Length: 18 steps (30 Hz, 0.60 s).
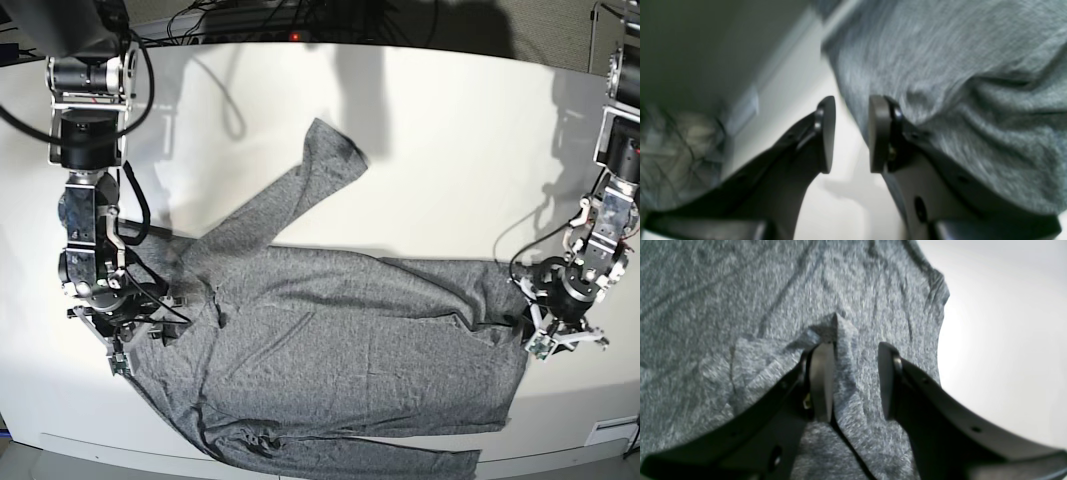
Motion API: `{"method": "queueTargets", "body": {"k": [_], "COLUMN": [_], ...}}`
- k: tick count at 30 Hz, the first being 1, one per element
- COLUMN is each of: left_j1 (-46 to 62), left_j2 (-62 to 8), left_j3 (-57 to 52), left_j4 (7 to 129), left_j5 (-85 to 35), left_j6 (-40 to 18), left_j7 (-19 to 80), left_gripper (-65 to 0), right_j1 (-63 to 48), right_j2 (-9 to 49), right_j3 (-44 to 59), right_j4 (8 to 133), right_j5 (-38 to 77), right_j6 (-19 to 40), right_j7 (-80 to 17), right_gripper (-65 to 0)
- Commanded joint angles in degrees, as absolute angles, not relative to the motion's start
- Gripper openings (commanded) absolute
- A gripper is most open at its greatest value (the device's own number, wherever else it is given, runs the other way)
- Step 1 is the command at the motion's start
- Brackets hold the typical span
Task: Fold the T-shirt properly
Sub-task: 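Move the left gripper to the sleeve cuff and grasp it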
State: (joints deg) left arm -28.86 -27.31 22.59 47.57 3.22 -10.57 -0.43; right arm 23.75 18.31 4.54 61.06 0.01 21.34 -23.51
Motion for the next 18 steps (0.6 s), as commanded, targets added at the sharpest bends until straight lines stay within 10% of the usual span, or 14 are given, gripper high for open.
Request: {"method": "queueTargets", "body": {"k": [1,18], "left_j1": [-30.48,0.80], "left_j2": [-28.23,-31.42], "left_j3": [22.13,22.13], "left_j4": [49.87,107.42], "left_j5": [-0.21,-6.48], "left_j6": [-9.80,-10.04], "left_j7": [1.39,25.30], "left_gripper": [-48.5,-48.5], "right_j1": [25.32,12.08], "right_j2": [19.27,23.99], "right_j3": [4.86,12.64], "right_j4": [62.28,83.15], "right_j5": [0.27,0.05], "right_j6": [22.76,25.89], "right_j7": [-22.11,-26.11], "right_gripper": [-42.5,-42.5]}}
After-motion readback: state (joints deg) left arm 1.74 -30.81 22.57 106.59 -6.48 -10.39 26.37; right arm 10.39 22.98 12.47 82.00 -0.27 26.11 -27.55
